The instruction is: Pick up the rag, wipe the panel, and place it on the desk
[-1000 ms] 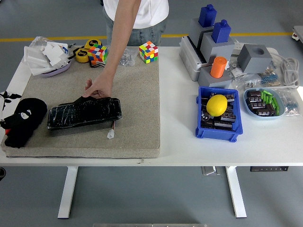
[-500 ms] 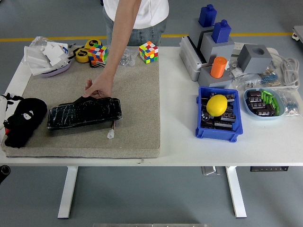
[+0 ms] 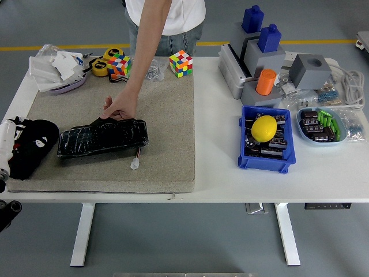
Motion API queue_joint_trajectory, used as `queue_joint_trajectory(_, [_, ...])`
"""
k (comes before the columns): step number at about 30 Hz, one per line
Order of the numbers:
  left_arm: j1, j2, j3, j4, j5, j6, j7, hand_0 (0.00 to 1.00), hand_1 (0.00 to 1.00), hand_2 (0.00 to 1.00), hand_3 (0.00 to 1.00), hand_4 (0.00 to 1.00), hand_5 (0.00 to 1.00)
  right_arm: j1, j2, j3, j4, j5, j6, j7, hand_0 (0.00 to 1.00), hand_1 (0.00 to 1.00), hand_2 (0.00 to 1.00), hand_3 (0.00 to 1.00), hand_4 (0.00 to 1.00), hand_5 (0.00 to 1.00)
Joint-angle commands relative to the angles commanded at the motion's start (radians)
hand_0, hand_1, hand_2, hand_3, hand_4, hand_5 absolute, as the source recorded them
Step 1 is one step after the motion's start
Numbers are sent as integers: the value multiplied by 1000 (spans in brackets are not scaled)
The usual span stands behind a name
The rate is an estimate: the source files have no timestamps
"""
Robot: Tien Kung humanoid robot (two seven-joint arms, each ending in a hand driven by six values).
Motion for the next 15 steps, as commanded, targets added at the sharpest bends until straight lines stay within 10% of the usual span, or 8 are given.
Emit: queue_joint_trajectory(15, [-3,-7,-2,19,-4,0,4,557,676,739,669,846,373,0,0,3,1,2,-2,1,748,645,692,590,955,579])
